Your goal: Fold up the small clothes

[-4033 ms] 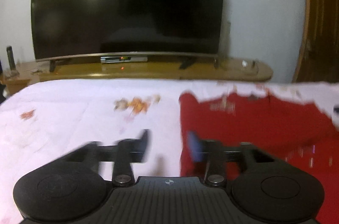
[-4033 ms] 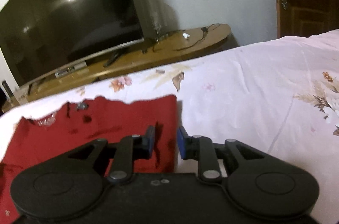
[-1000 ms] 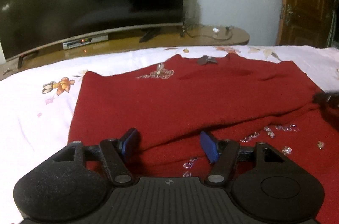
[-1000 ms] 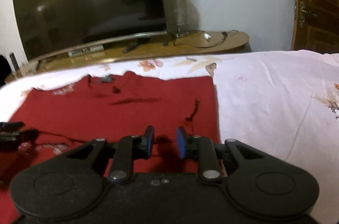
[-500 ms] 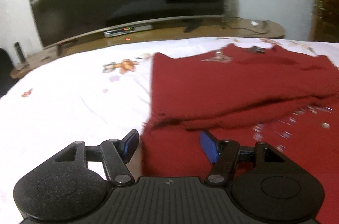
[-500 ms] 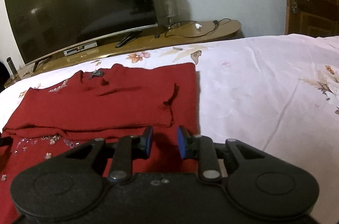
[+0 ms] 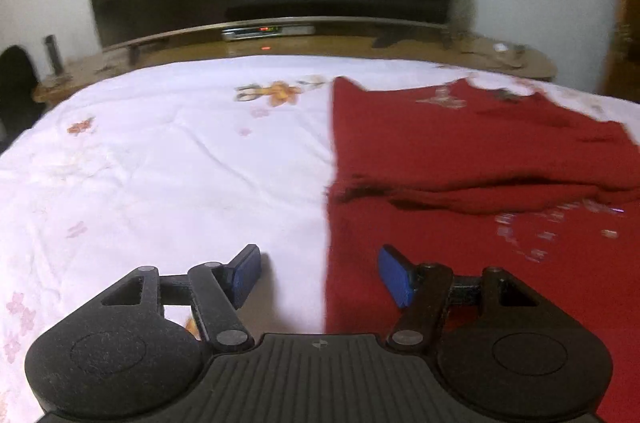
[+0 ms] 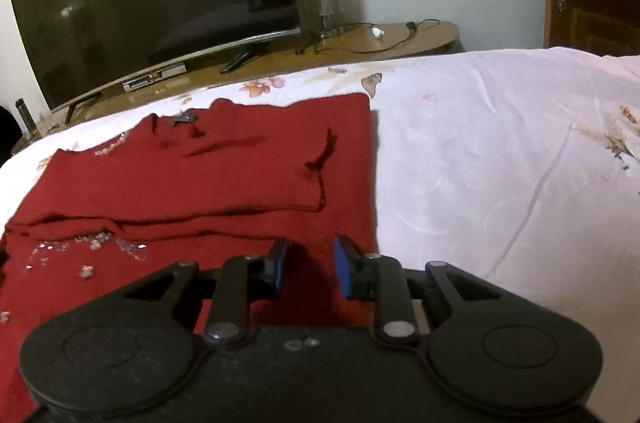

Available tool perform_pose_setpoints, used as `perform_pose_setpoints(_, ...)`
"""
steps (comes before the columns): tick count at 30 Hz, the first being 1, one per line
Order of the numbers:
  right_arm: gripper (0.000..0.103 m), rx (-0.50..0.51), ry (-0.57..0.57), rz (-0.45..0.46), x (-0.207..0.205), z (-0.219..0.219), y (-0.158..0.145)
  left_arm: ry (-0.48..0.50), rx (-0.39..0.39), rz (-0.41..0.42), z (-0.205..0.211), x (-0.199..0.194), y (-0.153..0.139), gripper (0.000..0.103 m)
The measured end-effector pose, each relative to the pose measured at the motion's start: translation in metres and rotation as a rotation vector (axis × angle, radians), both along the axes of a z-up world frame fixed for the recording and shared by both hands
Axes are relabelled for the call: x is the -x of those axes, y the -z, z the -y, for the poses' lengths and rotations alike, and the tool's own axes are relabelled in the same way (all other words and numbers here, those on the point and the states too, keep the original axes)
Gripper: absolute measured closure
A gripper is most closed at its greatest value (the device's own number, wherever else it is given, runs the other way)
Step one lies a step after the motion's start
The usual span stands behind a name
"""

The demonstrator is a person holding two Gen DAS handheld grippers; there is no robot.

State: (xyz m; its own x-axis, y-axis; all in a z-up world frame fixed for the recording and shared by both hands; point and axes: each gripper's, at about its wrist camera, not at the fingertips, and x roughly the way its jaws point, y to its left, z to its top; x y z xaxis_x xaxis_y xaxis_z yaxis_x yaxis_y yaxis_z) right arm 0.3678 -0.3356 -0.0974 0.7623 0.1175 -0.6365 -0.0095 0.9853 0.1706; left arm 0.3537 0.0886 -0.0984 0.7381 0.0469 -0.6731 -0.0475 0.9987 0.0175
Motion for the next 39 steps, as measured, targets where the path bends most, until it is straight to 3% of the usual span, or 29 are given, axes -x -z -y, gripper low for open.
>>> perform_pose_setpoints(3,0.076,-0.035,-0.011,0.016,0.013,0.005,-0.008,0.068,0.062,-0.039,0.005,0.027,0.001,0.038)
perform_pose_setpoints(8,0.075,-0.153,-0.006,-0.058,0.052,0.024,-0.011,0.105,0.165,-0.082,0.01,0.087,0.003,0.038)
perform_pose_setpoints(12,0.058,-0.297,0.033,-0.122,0.107,0.045,-0.008,0.095,0.227,-0.092,0.006,0.125,0.004,0.038)
perform_pose_setpoints(20,0.057,-0.559,0.072,-0.216,0.223,0.046,0.007,0.167,0.338,-0.12,-0.001,0.189,0.008,0.038)
perform_pose_setpoints(25,0.057,-0.651,0.029,-0.261,0.258,0.023,0.008,0.2,0.396,-0.133,0.001,0.239,0.008,0.038)
perform_pose_setpoints(31,0.059,-0.802,0.055,-0.248,0.262,0.009,0.021,0.172,0.458,-0.109,0.0,0.245,0.013,0.038)
perform_pose_setpoints(33,0.066,-0.827,0.056,-0.253,0.25,0.005,0.024,0.173,0.451,-0.108,0.001,0.244,0.014,0.05)
perform_pose_setpoints(34,0.069,-0.834,0.057,-0.25,0.246,0.003,0.026,0.167,0.443,-0.116,0.0,0.242,0.015,0.069)
perform_pose_setpoints(35,0.079,-0.828,0.064,-0.251,0.242,0.001,0.028,0.155,0.448,-0.13,-0.001,0.238,0.016,0.086)
perform_pose_setpoints(36,0.092,-0.812,0.074,-0.25,0.24,-0.001,0.029,0.142,0.461,-0.138,-0.003,0.235,0.018,0.092)
perform_pose_setpoints(39,0.097,-0.76,0.099,-0.227,0.248,-0.003,0.032,0.129,0.468,-0.133,-0.006,0.231,0.019,0.098)
